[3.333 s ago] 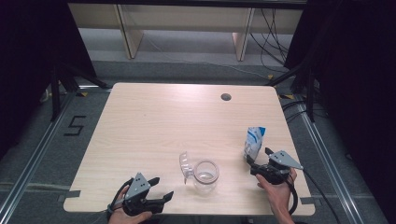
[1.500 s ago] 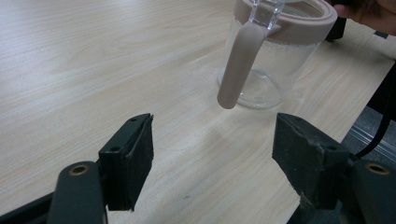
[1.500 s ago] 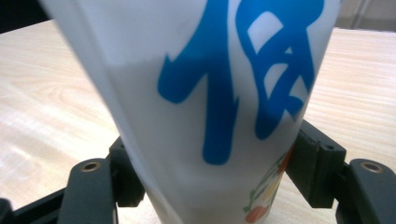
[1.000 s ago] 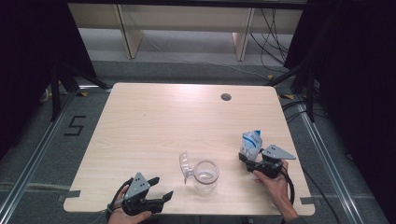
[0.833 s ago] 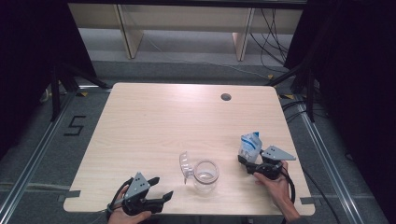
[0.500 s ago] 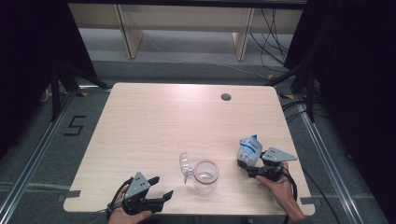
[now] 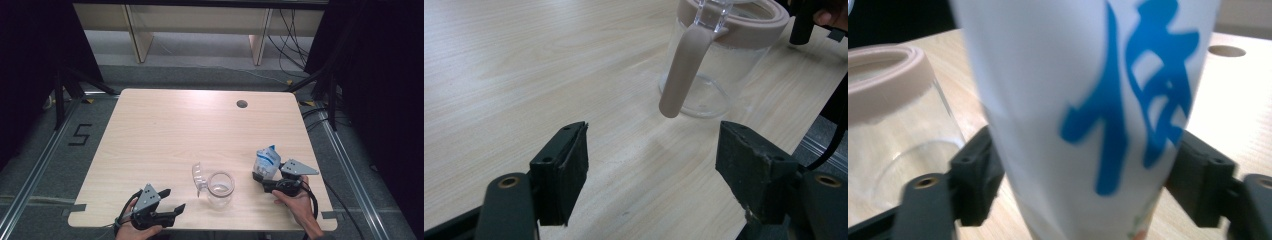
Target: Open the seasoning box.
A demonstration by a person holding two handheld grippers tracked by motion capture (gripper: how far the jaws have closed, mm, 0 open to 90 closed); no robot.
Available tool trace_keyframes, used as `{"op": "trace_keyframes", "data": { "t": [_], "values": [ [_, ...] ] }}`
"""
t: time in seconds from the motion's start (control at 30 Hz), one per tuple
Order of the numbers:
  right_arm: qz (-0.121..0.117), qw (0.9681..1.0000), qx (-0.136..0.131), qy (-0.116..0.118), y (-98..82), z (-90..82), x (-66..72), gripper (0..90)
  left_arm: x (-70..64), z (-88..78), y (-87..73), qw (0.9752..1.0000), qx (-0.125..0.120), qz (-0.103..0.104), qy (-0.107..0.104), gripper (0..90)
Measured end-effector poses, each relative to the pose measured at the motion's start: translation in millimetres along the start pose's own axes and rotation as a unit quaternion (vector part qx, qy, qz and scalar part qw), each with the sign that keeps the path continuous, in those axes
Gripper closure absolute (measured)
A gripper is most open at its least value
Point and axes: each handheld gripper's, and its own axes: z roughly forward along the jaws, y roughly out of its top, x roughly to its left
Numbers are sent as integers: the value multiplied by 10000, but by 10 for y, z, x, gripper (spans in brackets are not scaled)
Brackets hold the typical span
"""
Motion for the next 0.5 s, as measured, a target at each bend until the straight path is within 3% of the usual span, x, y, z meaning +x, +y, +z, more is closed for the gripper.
{"op": "trace_keyframes", "data": {
  "t": [0.03,0.07,0.1,0.13,0.2,0.27,0.37,0.5],
  "values": [
    [0,10000,0,0,0,0,0,228,0,0,0,10000,0,0,0,288],
    [-92,9997,-82,-213,8,4,16,190,-2,2,7,10000,-28,-17,13,288],
    [-92,9997,-82,-213,8,4,16,190,-2,2,7,10000,-28,-17,13,288],
    [-38,9990,-24,-440,6,-1,40,186,-13,6,4,10000,-50,-43,2,288],
    [-19,9988,2,-485,7,-4,47,179,-18,4,1,10000,-43,-56,-2,288],
    [-20,9974,-52,-715,6,-13,53,170,-16,6,5,10000,-53,-51,-9,287],
    [126,9966,-133,-809,1,-12,54,158,-14,7,1,10000,-41,-49,-5,287],
    [145,9965,-185,-801,-5,3,88,160,-19,17,5,10000,-69,-65,-26,287]
  ]
}}
